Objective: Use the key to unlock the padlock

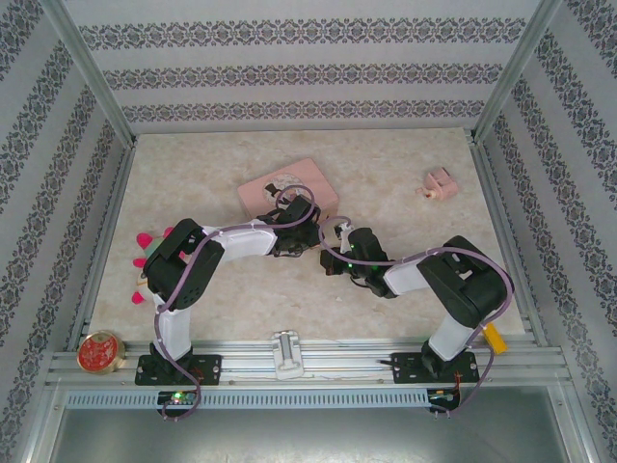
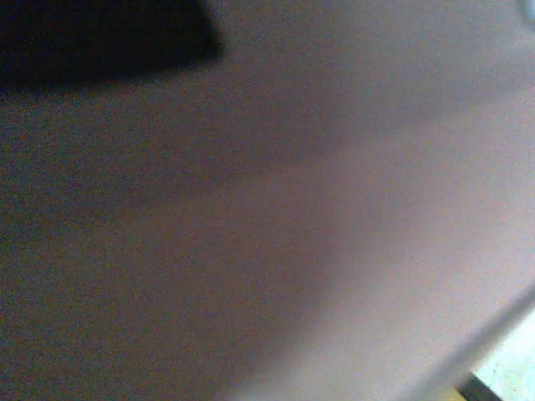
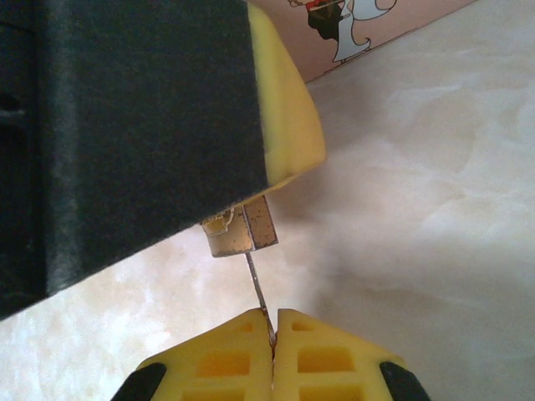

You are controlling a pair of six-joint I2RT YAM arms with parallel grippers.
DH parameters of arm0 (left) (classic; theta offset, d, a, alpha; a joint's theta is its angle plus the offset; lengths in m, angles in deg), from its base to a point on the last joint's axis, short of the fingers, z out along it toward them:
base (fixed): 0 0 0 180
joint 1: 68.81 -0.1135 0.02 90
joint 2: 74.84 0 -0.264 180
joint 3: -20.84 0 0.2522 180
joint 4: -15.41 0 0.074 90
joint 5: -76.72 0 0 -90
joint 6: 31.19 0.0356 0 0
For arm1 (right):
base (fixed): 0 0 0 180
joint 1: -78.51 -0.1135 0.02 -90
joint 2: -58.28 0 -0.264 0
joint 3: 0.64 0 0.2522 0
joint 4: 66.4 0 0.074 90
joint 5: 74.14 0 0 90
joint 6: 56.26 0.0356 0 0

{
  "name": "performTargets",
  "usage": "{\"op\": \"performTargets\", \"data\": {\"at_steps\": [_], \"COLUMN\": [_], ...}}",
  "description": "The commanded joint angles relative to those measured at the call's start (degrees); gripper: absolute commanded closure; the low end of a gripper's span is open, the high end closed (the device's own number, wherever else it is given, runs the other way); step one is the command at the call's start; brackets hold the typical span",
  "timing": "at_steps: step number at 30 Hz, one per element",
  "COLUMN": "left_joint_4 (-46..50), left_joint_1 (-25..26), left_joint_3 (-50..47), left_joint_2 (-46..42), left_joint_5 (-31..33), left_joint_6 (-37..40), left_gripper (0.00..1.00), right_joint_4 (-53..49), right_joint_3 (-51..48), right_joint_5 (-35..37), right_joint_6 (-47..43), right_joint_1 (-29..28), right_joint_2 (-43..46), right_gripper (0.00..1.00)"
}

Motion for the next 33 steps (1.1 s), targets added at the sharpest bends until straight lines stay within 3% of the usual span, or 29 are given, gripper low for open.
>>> {"op": "performTargets", "data": {"at_steps": [1, 33], "left_joint_4": [-2.43, -3.57], "left_joint_1": [-0.40, -0.40], "left_joint_3": [-1.46, -2.41], "left_joint_2": [0.14, 0.71], "left_joint_5": [-5.37, -7.29], "left_joint_6": [-2.55, -2.71], "left_gripper": [0.79, 0.80], "right_joint_4": [3.14, 4.82], "right_joint_3": [1.30, 1.62], "right_joint_5": [-1.74, -1.42], "right_joint_6": [1.81, 6.14], "right_joint_1": [0.89, 2.33], "right_joint_2": [-1.09, 0.57], "right_gripper": [1.00, 1.00]}}
